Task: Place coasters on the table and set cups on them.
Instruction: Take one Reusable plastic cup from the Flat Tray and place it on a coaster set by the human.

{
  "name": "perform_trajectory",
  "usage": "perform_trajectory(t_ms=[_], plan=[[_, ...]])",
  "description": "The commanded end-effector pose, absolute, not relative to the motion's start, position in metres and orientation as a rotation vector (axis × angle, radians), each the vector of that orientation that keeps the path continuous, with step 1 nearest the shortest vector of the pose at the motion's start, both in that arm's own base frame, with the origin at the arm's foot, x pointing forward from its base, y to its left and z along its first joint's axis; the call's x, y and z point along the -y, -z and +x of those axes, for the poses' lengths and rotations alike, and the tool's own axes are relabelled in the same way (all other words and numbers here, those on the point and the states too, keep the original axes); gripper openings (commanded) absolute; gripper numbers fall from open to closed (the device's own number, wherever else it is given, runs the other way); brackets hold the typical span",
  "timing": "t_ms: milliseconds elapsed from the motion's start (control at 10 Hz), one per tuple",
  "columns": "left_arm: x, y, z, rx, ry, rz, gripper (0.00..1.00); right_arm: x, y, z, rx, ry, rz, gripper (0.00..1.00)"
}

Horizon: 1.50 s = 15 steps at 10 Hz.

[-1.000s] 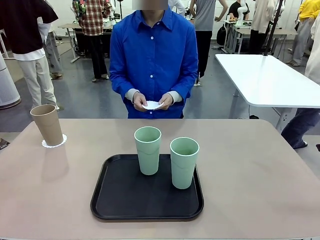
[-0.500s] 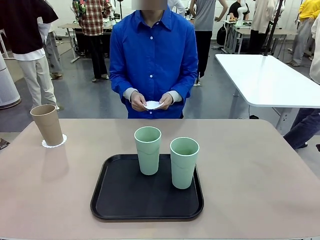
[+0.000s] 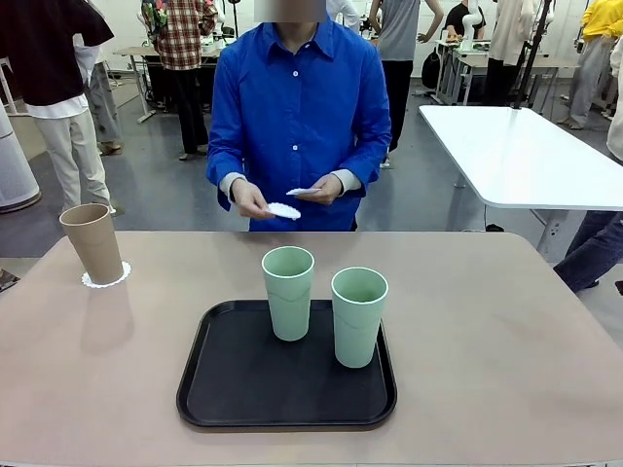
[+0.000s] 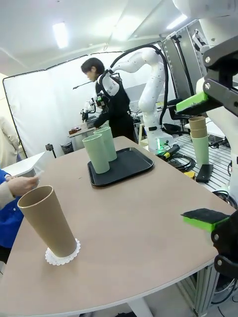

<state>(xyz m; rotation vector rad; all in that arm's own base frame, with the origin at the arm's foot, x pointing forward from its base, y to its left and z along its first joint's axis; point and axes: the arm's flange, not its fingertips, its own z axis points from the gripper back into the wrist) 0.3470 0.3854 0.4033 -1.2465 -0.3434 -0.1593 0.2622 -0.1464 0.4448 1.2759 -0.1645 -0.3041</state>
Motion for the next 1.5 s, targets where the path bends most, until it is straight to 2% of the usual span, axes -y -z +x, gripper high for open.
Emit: perform_trajectory(t_ms=[0,1400], plan=[[-0.3856,-0.4031,0.3453,0.342,0.153,-1.244,1.00,0.1455,-0.4457,0.2626,0.174,0.297,1.296,1.00],[-0.3856,-0.4031,0.3453,0.342,0.153,-1.244,1.00,0.1455,-0.4457,0.2626,0.174,0.297,1.296,1.00]])
